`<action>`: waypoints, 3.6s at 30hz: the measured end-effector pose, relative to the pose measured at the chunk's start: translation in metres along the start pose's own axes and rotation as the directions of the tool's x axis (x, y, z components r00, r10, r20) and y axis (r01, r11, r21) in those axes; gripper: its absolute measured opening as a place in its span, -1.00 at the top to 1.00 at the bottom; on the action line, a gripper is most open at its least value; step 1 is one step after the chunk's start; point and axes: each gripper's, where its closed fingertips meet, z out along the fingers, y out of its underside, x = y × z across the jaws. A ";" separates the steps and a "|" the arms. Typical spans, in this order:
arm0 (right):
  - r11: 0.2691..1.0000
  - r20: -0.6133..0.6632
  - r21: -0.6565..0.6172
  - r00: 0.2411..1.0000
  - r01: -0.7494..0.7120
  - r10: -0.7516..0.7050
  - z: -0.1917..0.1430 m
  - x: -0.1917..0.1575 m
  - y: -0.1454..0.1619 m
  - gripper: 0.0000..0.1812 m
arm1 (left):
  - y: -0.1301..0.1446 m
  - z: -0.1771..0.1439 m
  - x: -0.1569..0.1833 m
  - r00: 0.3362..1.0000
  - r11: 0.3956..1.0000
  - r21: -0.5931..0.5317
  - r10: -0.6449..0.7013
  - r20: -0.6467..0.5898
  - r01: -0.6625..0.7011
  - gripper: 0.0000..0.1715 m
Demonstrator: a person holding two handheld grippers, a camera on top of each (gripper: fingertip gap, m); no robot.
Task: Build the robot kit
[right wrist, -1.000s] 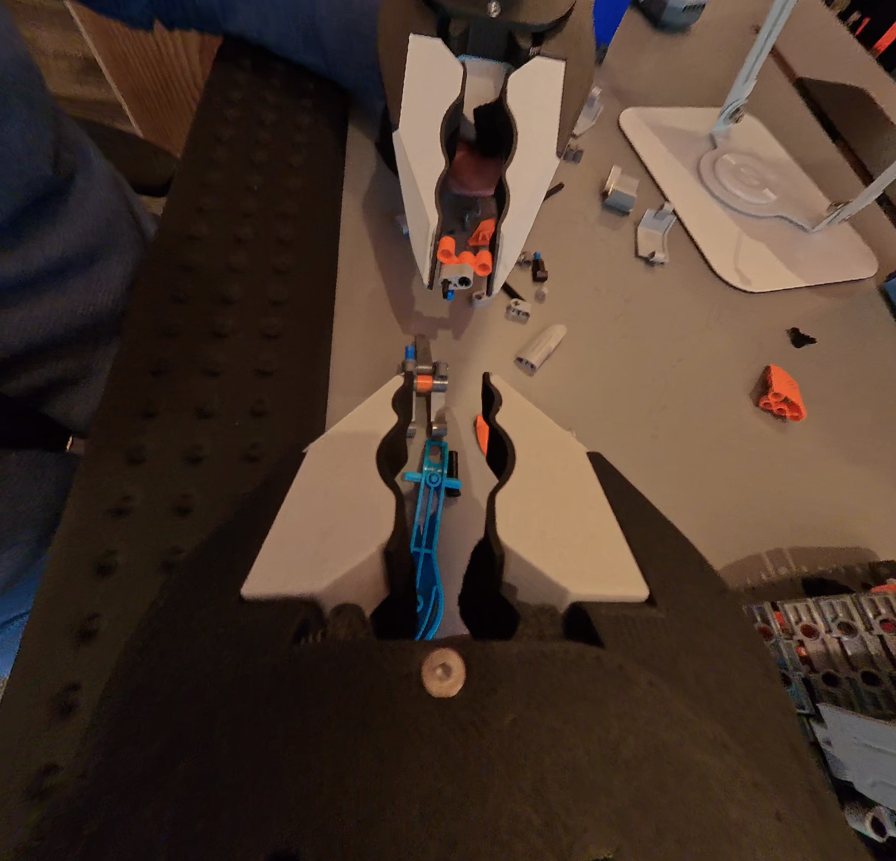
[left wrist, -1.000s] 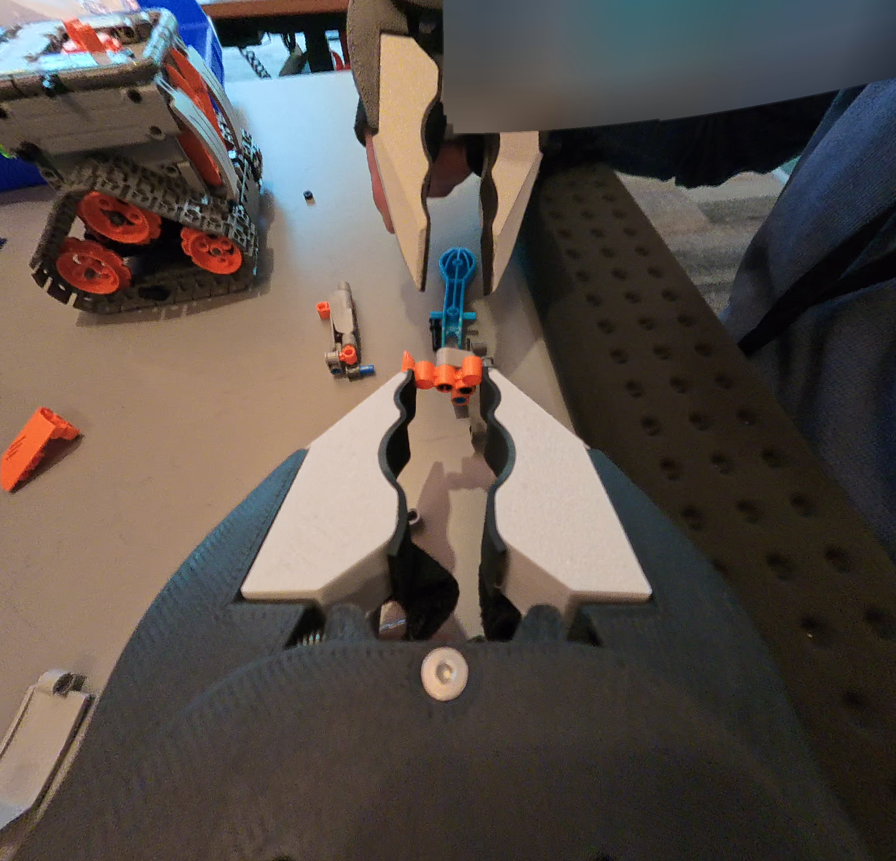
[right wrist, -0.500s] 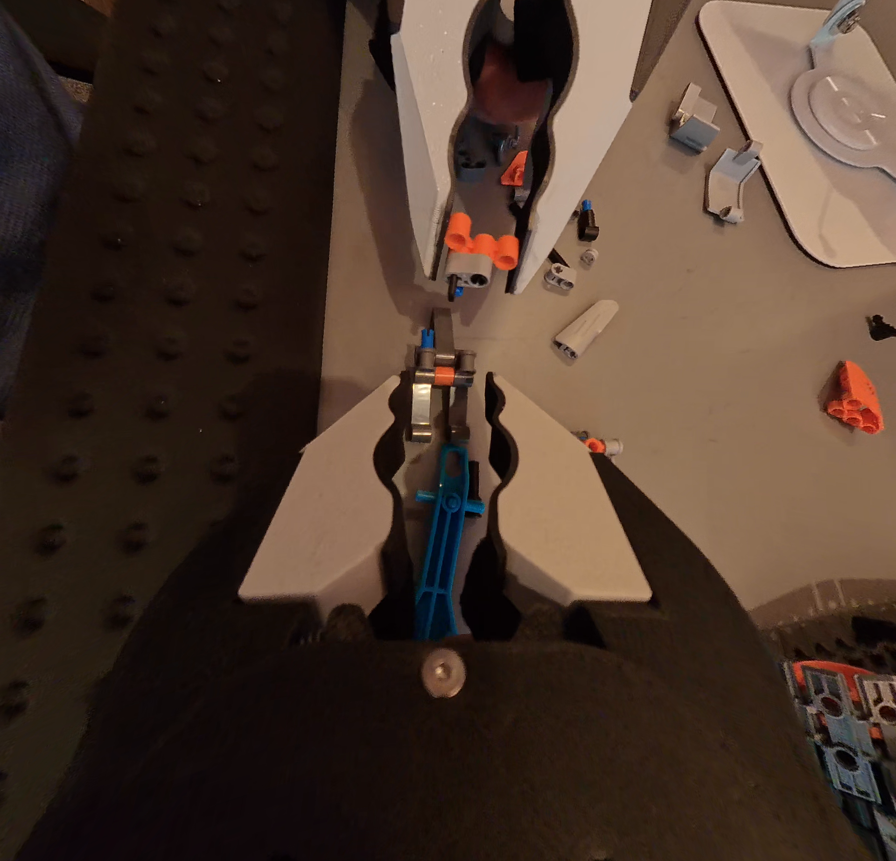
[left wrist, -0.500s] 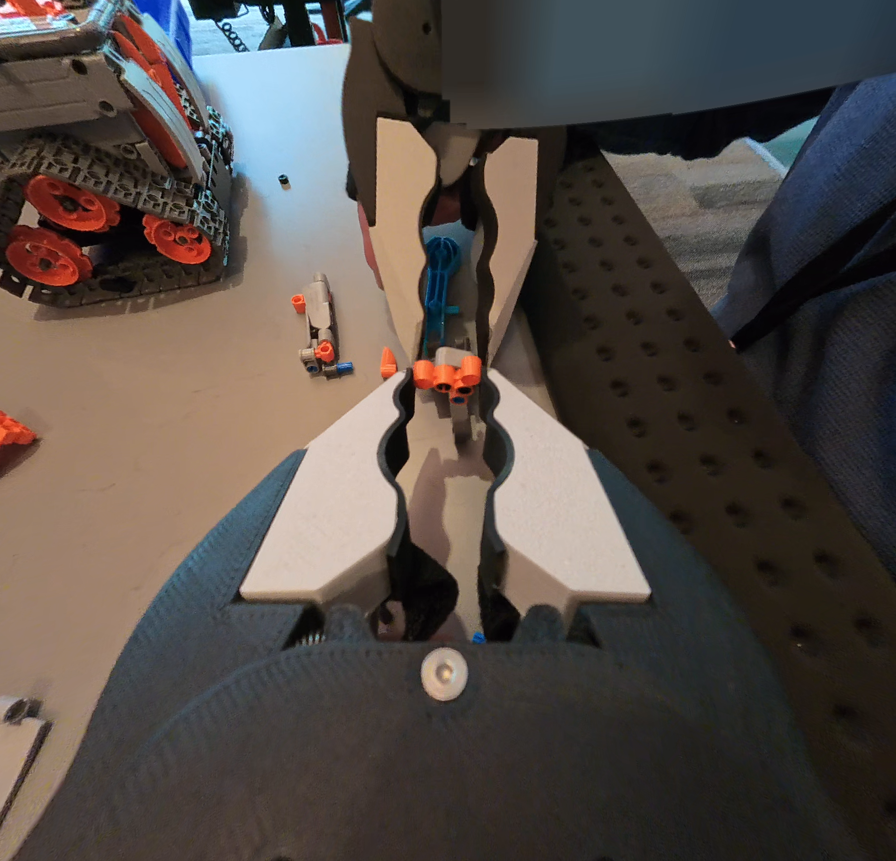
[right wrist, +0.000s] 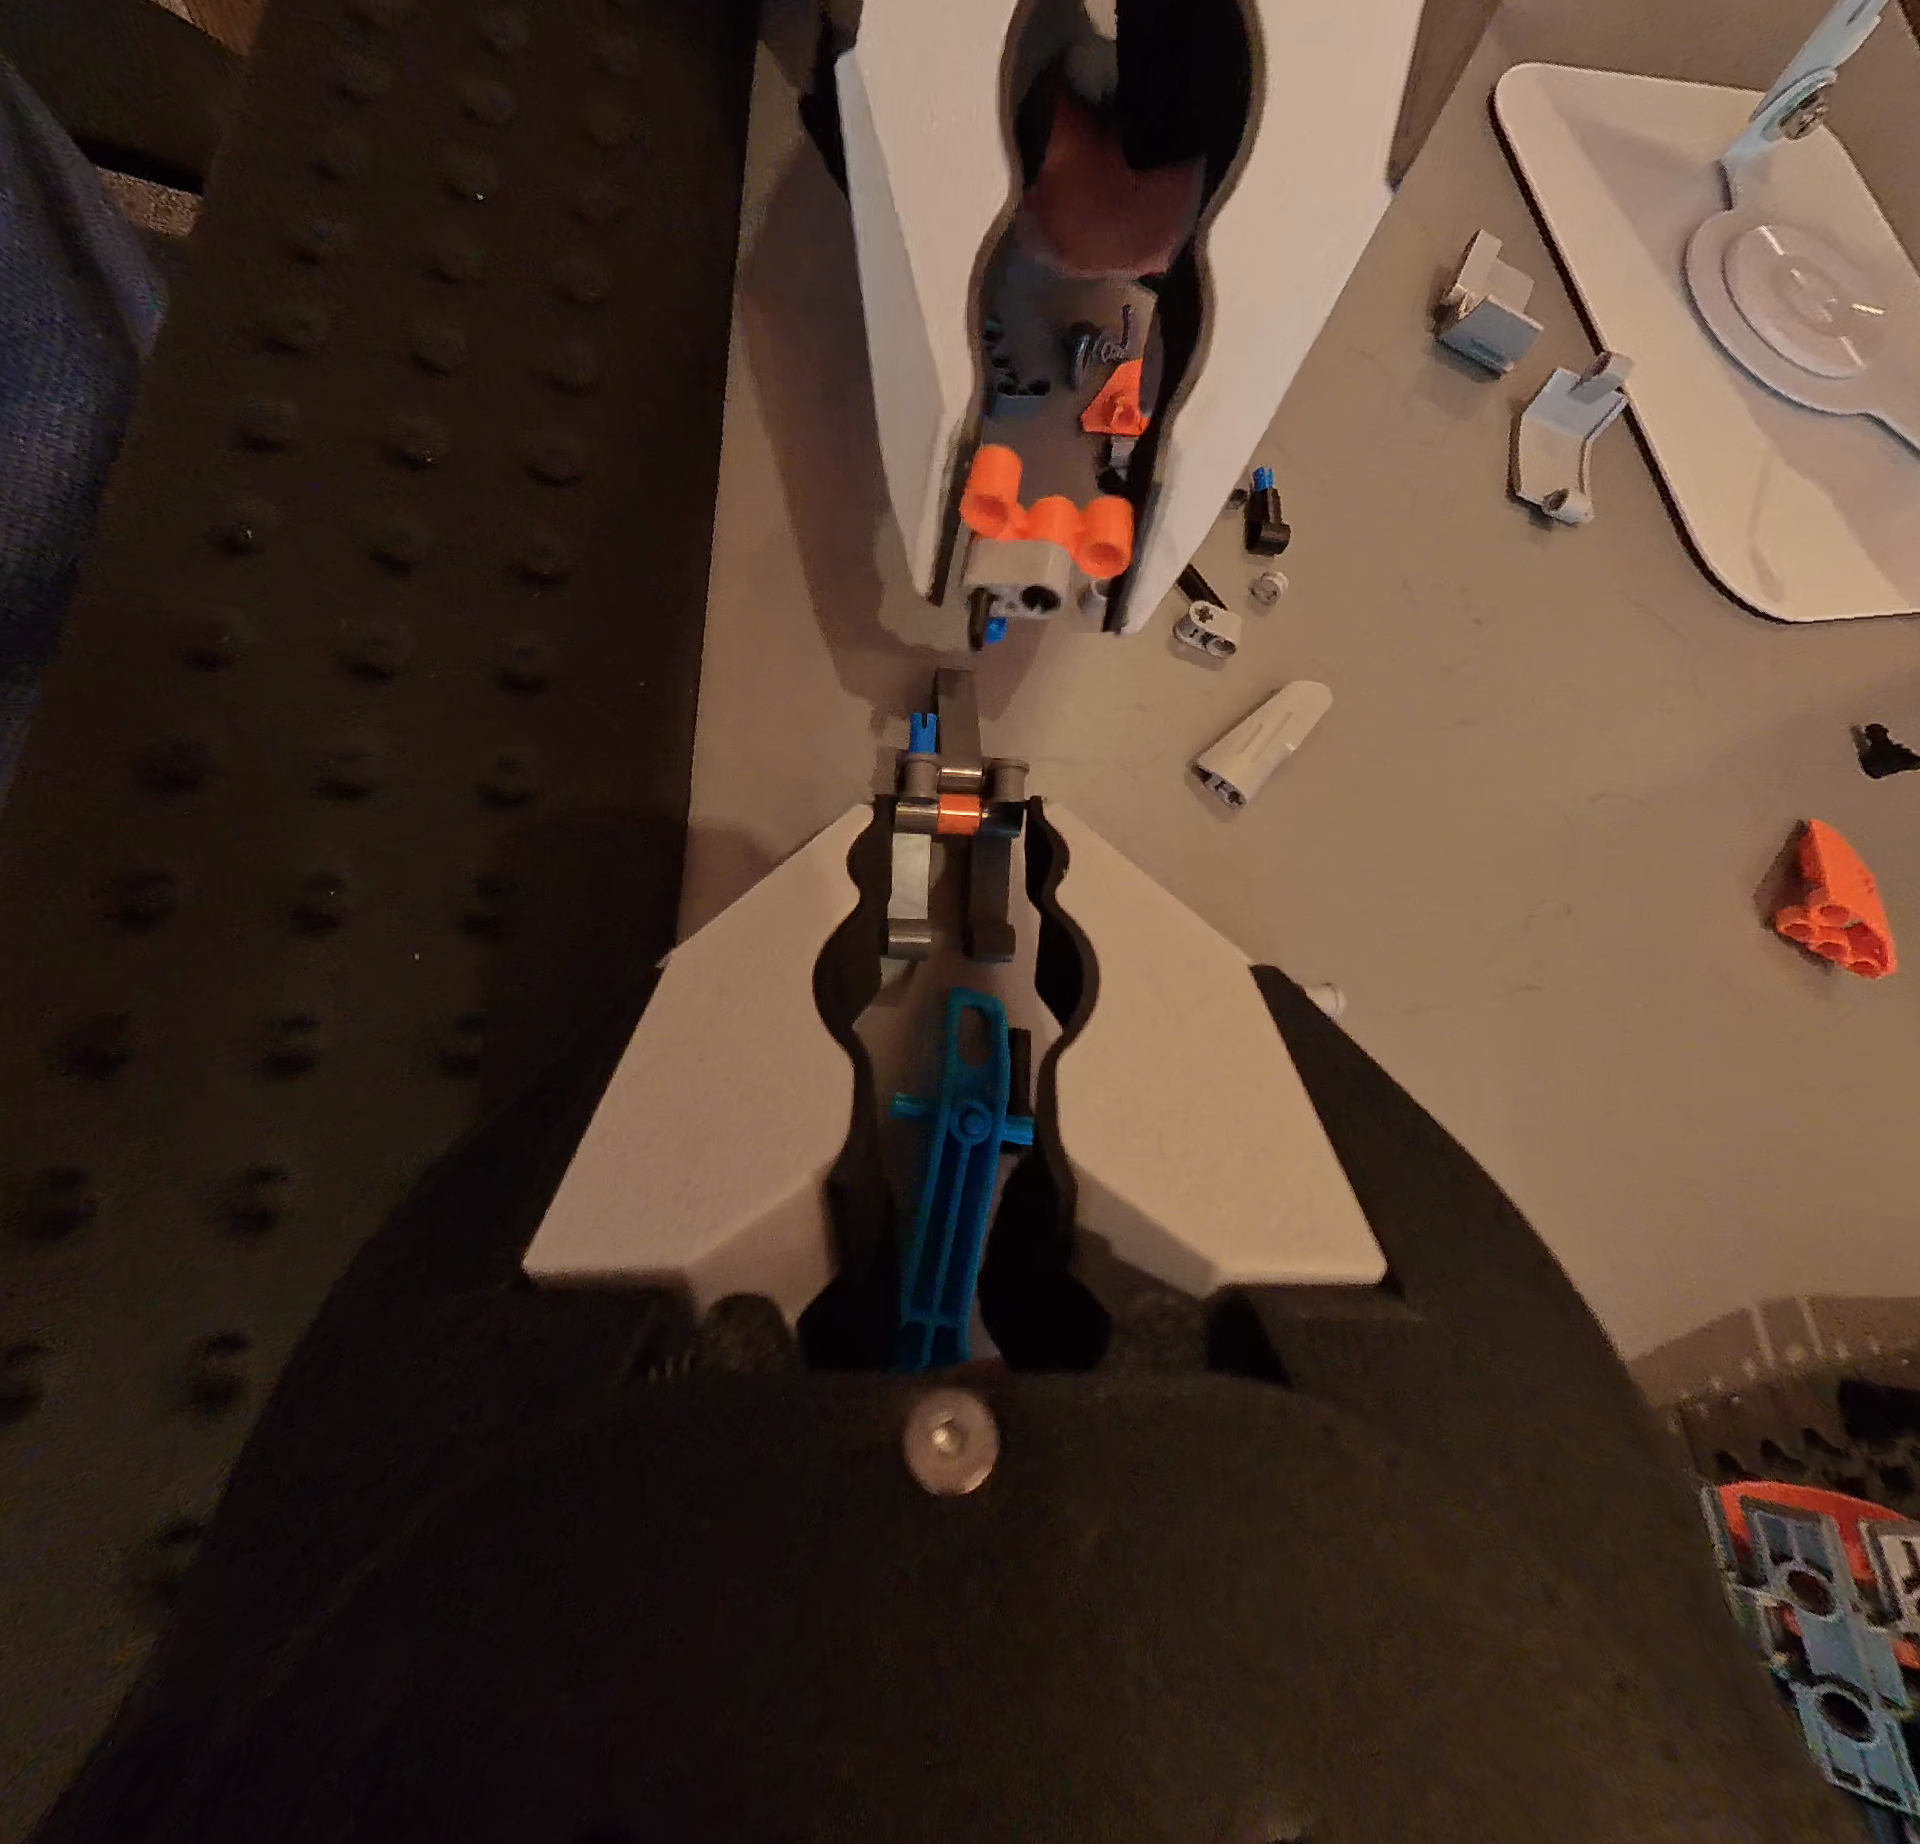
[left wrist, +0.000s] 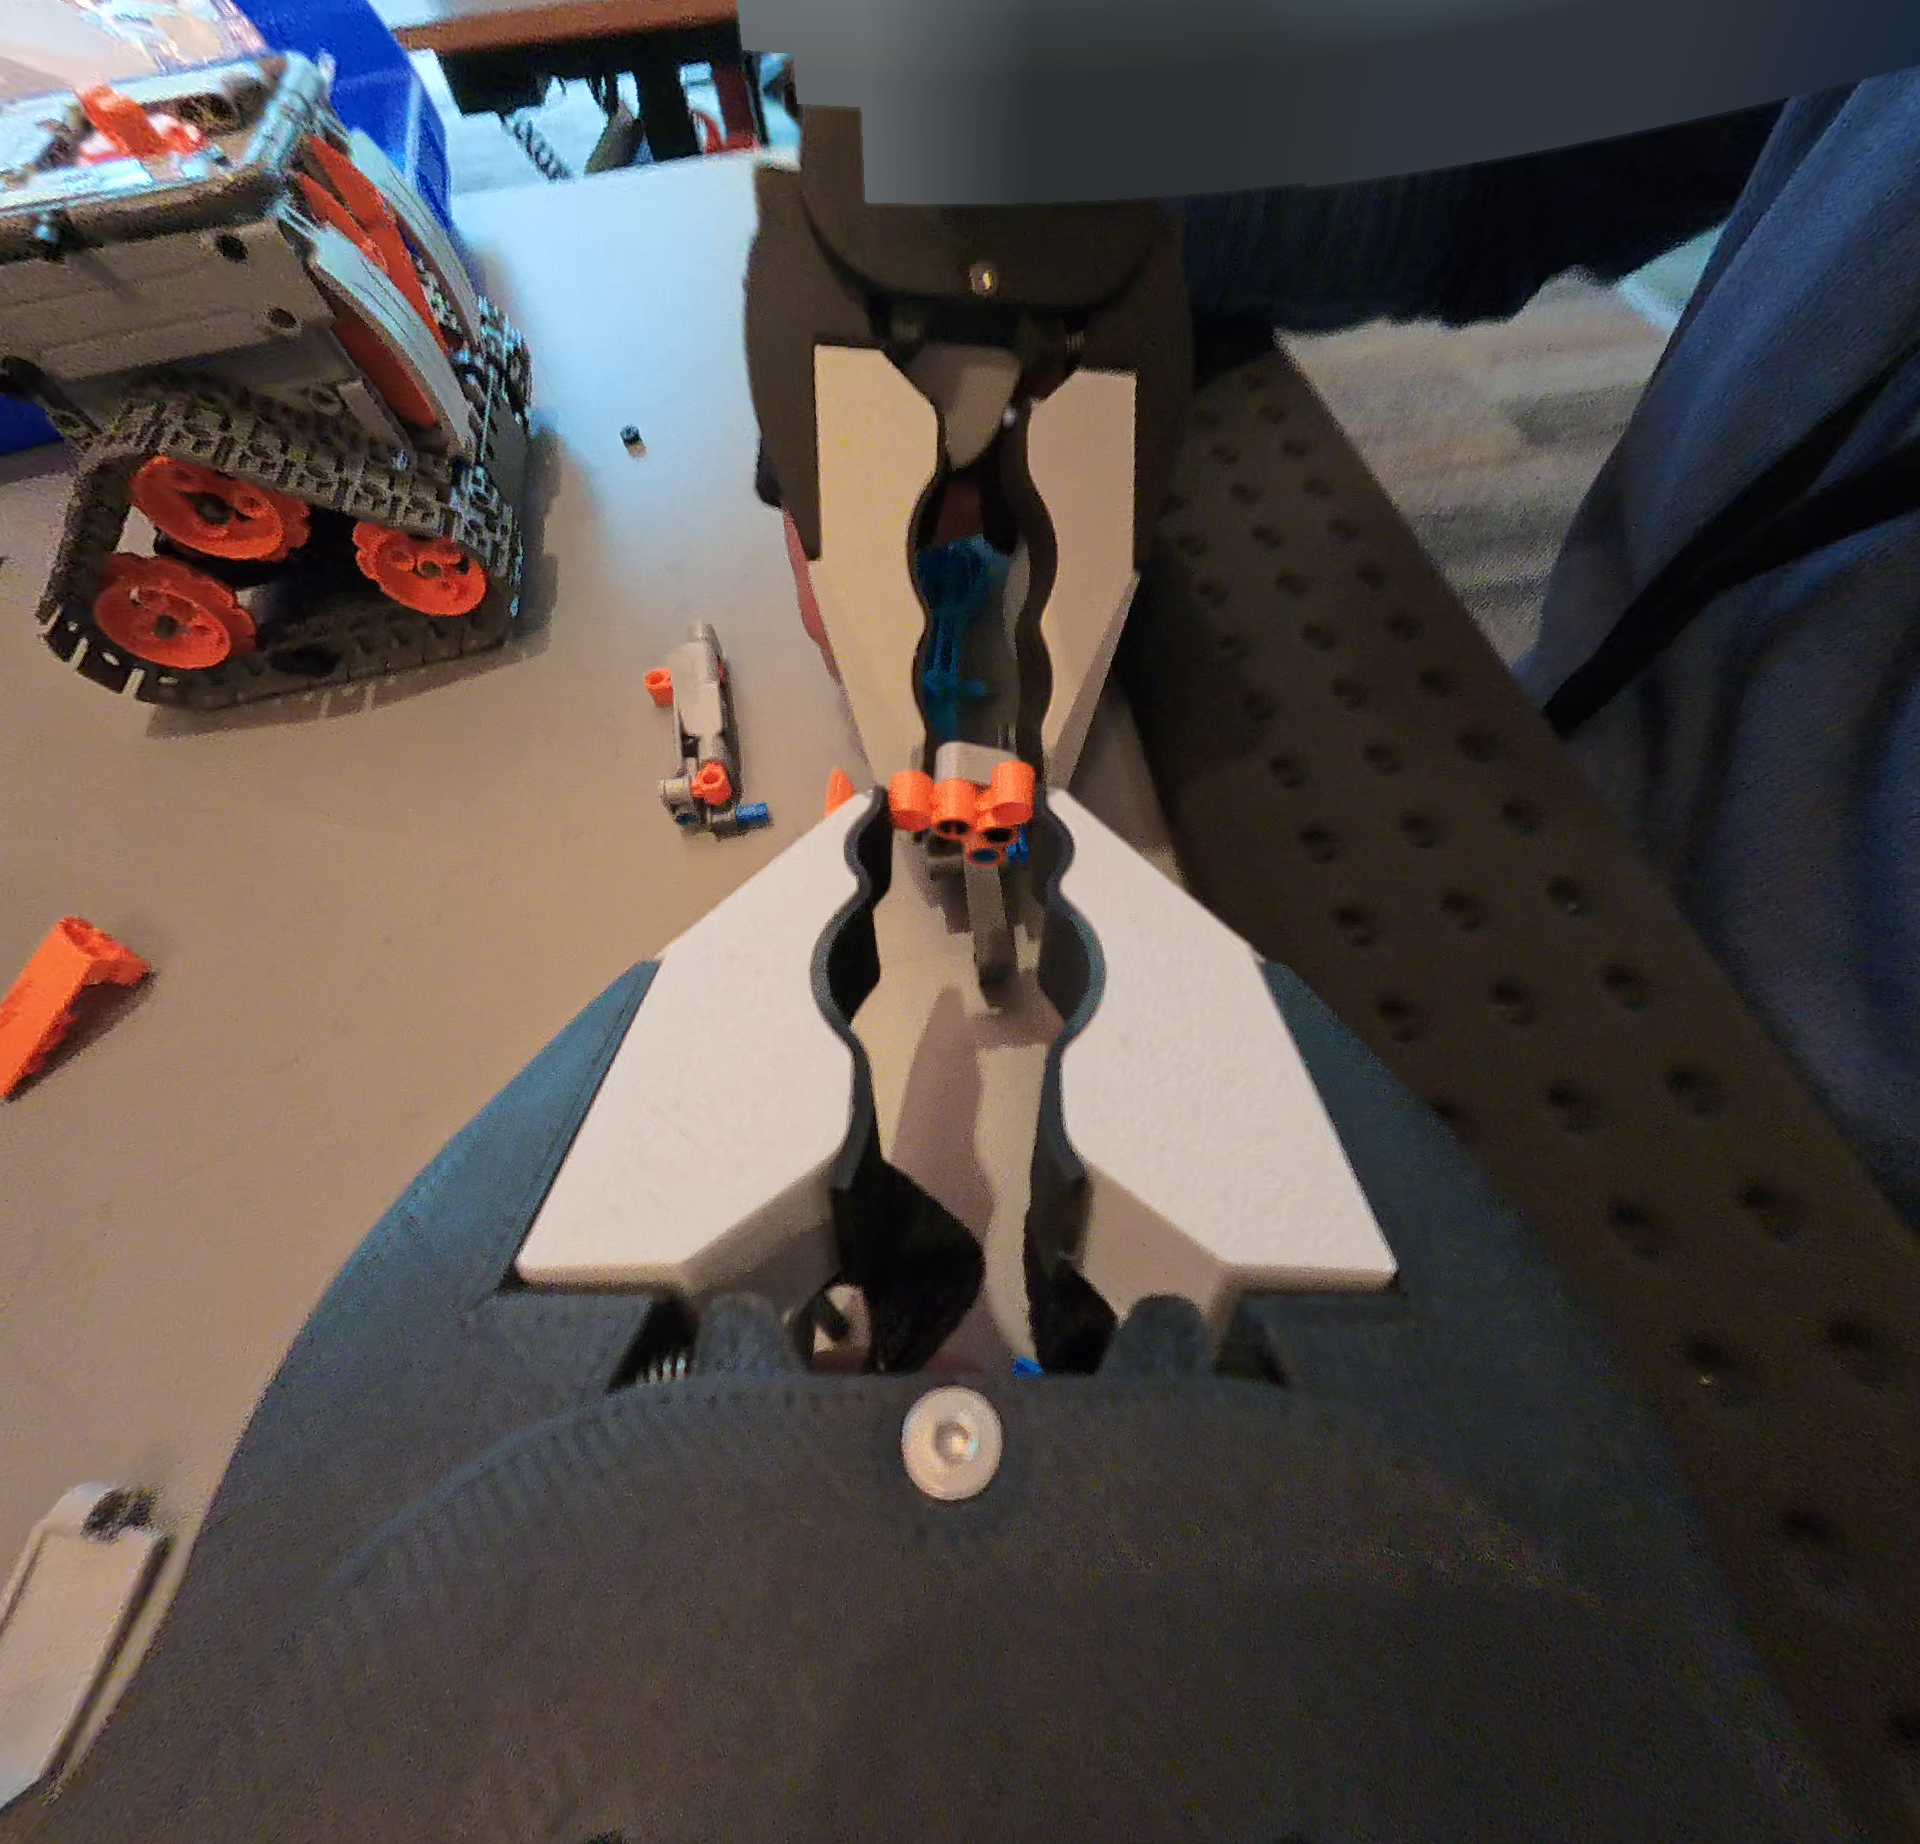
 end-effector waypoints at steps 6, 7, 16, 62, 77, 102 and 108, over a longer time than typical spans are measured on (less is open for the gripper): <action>1.000 0.014 0.011 1.000 0.008 -0.008 -0.002 -0.004 -0.003 0.65 | -0.030 -0.019 0.003 0.964 0.949 0.222 -0.179 -0.197 0.222 0.72; 1.000 0.006 0.025 1.000 0.009 -0.010 -0.005 -0.003 -0.006 0.65 | -0.033 -0.022 0.001 0.957 0.938 0.243 -0.195 -0.214 0.246 0.72; 0.943 -0.191 0.319 0.981 0.092 -0.032 -0.050 0.019 -0.063 0.75 | -0.050 -0.031 0.006 0.892 0.872 0.297 -0.274 -0.360 0.388 0.71; 0.914 -0.079 0.403 0.992 -0.055 0.094 -0.055 0.028 -0.067 0.72 | -0.058 -0.019 -0.018 0.902 0.938 0.100 0.284 0.326 -0.331 0.73; 0.796 0.184 0.494 0.937 -0.350 0.298 -0.059 0.027 -0.081 0.76 | -0.071 -0.018 -0.019 0.214 0.479 -0.424 0.817 0.535 -0.769 0.74; 0.931 -0.202 0.356 0.979 0.084 -0.011 -0.046 0.029 -0.067 0.75 | -0.050 -0.014 -0.013 0.919 0.968 0.030 0.227 0.324 -0.249 0.94; 0.991 -0.031 0.128 0.999 -0.031 0.035 -0.023 0.012 -0.017 0.62 | -0.011 -0.004 0.004 0.964 0.984 -0.087 0.170 0.206 -0.155 0.94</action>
